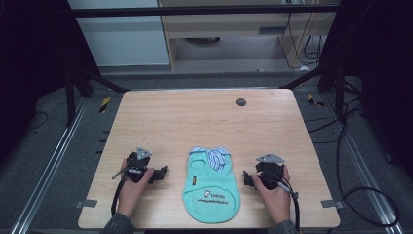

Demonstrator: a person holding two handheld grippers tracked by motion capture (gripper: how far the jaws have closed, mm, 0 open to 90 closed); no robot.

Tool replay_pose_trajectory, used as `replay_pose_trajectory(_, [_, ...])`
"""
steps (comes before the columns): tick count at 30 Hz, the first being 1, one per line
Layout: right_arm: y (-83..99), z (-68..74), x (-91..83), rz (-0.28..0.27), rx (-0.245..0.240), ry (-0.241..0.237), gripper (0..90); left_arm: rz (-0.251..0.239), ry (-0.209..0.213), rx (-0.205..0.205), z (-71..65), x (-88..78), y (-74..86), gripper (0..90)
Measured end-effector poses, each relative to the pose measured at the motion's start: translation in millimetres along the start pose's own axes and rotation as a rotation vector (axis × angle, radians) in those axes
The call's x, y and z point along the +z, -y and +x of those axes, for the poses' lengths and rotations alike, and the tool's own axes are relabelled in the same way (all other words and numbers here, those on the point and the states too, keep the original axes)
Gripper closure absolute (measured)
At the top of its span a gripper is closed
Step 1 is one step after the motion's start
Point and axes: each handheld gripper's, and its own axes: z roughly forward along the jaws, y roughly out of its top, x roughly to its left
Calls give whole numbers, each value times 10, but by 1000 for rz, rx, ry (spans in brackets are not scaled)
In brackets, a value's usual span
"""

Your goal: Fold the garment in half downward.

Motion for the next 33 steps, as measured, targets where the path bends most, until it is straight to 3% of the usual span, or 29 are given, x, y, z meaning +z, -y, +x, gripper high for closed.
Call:
replay_pose_trajectory(17, [-20, 5, 20, -2, -7, -11, 8, 1, 20, 24, -9, -32, 31, 0])
replay_pose_trajectory(22, [-28, 17, 18, -20, -13, -14, 80, -13, 32, 29, -13, -55, 41, 26])
replay_pose_trajectory(24, [-47, 20, 20, -25, -22, -25, 152, -20, 45, 34, -12, -71, 38, 44])
replay_pose_trajectory(28, [-81, 30, 5, -38, -27, -44, 184, -41, 55, 32, -19, -110, 25, 62])
replay_pose_trajectory(33, [-124, 104, -73, -68, -66, -51, 266, -51, 72, 40, -27, -148, 17, 90])
